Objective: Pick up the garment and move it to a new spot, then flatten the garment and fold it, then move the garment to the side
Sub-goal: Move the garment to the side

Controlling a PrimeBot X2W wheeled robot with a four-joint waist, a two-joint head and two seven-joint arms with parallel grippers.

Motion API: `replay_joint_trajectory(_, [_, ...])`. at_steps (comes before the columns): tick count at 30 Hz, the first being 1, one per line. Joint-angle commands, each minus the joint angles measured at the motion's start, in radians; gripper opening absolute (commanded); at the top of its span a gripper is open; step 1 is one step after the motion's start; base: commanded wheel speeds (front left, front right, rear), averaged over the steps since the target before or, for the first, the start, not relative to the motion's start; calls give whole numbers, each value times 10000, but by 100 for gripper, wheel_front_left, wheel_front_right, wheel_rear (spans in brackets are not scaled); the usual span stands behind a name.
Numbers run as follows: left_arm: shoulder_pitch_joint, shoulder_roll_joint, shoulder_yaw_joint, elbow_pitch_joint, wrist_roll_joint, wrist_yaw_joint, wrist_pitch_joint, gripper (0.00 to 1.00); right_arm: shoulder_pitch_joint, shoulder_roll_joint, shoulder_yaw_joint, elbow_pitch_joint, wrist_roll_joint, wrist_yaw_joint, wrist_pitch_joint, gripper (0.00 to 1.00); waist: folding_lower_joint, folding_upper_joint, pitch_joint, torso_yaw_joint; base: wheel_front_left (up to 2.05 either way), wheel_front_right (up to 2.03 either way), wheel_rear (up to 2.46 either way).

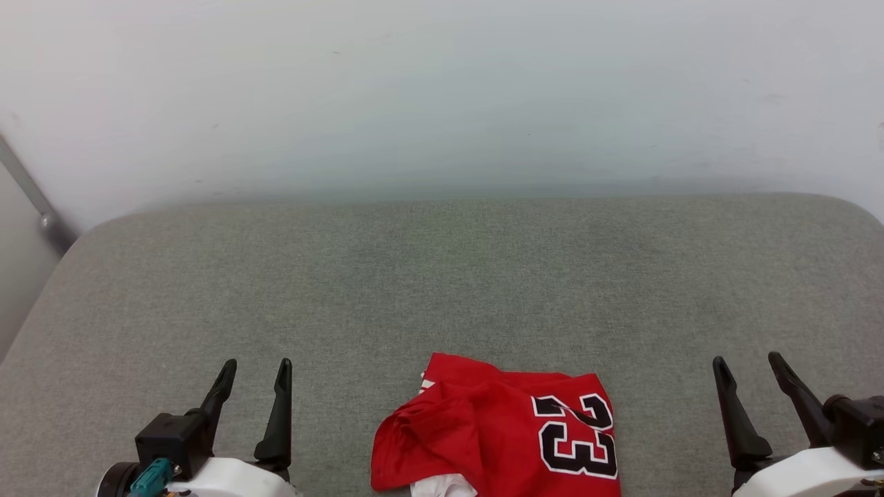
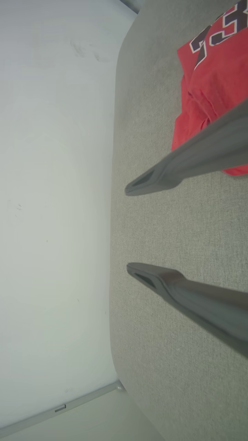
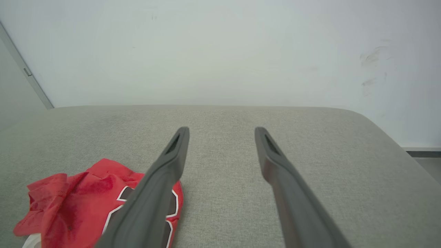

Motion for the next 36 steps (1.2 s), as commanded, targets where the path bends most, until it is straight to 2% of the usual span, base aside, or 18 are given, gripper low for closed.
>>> replay_joint_trajectory(1, [-113,-17,21,-31,-34,55,-17,100,141,68,-43,-49,59,-5,82,100,1,0,17,4,0,0,0])
replay_joint_trajectory(8, [-124,-11,92,-39,-59,105,-67,100,222,163,-266,-64,270,-5,547,100,1,0,60,-26,0,0,0])
replay_joint_trajectory(11, [-81,-29,216,-88,-66,183,-105,100,66,129,-742,127,783,-6,1330,100,1,0,99,-59,0,0,0])
replay_joint_trajectory(18, [-76,-110,561,-187,-111,210,-229,100,-579,-615,-2605,1499,2317,-5,4292,100,1,0,311,215,0,0,0])
replay_joint_trajectory(22, [-197,-206,631,-178,-24,147,-279,100,-1015,-900,-3240,2467,3228,-5,5900,100,1,0,498,536,0,0,0])
replay_joint_trajectory(26, [-271,-320,647,-169,51,54,-303,100,-1370,-498,-3386,3146,4469,-3,7592,100,1,0,743,887,0,0,0])
replay_joint_trajectory(29, [-494,-441,624,-160,96,-77,-320,100,-1659,-11,-3229,3218,5454,-3,8435,100,1,0,1081,1142,0,0,0])
replay_joint_trajectory(36, [-892,-675,625,13,207,-353,-343,100,-2298,338,-2505,3964,7283,-3,8979,100,1,0,1734,1560,0,0,0])
